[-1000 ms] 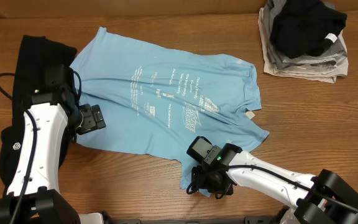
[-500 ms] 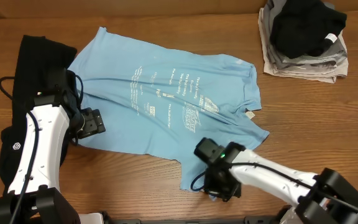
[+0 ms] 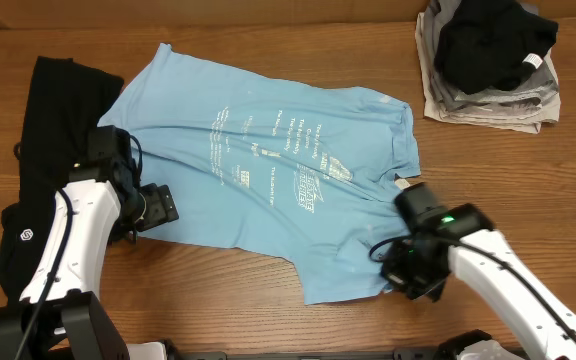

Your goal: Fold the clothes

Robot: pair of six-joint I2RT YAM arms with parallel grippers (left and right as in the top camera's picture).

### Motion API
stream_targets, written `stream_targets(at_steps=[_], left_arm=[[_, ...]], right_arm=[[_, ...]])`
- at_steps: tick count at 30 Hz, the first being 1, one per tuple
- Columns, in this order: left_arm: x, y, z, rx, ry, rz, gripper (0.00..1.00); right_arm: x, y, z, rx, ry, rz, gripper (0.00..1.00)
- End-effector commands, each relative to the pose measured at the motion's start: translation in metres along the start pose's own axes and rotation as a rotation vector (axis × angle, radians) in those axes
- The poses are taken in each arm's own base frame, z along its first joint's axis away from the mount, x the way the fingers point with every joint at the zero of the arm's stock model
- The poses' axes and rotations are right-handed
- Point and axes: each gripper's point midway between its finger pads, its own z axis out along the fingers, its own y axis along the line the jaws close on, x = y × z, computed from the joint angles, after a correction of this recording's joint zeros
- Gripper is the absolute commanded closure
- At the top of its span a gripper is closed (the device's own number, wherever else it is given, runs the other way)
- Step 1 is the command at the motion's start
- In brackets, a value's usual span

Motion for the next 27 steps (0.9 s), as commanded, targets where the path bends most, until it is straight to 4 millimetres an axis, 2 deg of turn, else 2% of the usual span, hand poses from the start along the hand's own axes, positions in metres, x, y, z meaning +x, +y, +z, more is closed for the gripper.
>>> stream_targets(at_steps=[1,6,9,16,21,27], left_arm=[[0.004,0.001,0.005,0.008,-0.005,-0.027,0.11],[0.001,0.002,0.012,0.004,-0.025,-0.033,0.11],[-0.001,0.013,0.012,-0.061,-0.040,-0.075,0.12],[-0.005,0.030,0.024,-0.073,-0.017,-0.145,0.14],[-0.004,0.034,0.053,-0.093,0.059,-0.155,0.18],[-0.005,0.027,0.082,-0.071,0.105,-0.155,0.21]], right_arm=[[-0.022,-0.009,-0.017,-0.049,-0.058,-0.005,0.96],[-0.036,-0.013,-0.025,-0.119,-0.074,0.036,0.96],[-0.045,-0.014,-0.034,-0.126,-0.104,0.043,0.96],[-0.062,-0.022,-0.056,-0.092,-0.184,0.064,0.96],[-0.075,-0.029,-0.068,-0.110,-0.221,0.093,0.96],[-0.078,-0.032,-0.069,-0.114,-0.226,0.101,0.96]])
